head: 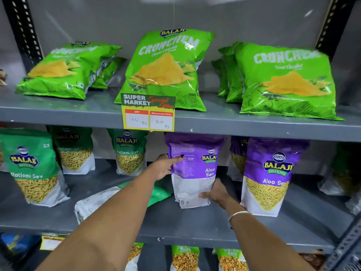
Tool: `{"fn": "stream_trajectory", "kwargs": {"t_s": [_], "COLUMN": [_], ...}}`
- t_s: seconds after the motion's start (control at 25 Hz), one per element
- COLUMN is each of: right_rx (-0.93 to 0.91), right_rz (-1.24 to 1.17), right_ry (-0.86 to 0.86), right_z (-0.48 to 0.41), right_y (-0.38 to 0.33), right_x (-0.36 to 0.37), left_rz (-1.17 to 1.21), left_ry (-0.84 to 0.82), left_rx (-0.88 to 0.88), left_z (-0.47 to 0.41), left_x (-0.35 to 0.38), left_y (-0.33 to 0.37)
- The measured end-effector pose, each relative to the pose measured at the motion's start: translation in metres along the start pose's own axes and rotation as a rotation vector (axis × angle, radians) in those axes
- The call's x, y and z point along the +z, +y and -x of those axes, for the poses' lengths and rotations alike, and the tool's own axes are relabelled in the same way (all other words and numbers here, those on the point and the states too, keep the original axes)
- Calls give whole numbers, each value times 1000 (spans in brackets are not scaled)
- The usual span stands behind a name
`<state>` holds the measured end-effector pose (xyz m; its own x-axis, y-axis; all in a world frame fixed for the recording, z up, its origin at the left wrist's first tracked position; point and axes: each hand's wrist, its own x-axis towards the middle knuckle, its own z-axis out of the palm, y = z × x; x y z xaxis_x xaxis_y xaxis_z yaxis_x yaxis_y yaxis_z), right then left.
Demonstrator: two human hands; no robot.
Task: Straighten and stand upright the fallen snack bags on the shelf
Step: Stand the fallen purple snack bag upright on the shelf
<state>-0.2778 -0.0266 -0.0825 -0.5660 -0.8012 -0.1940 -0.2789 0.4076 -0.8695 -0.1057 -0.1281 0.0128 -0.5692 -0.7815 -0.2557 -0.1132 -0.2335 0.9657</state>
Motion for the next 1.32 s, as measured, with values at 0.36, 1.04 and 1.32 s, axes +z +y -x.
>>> {"fn": "stream_trajectory", "kwargs": {"t_s": [0.36,1.04,1.32], "right_rx": [70,-33,-127], "right_rz": [-48,-36,-130], "right_ry": [134,-412,-315], "right_z": [5,12,-6], "right_y": [10,3,14], "right_x": [10,-1,-33], "left_rz": [-368,-338,-506], "left_ry": [-187,-67,30], "left_rx": [-167,-12,-71], "left_z": [-16,-27,-21], "left_x": [-15,22,9], "left_y": [-53,-78,-67]}}
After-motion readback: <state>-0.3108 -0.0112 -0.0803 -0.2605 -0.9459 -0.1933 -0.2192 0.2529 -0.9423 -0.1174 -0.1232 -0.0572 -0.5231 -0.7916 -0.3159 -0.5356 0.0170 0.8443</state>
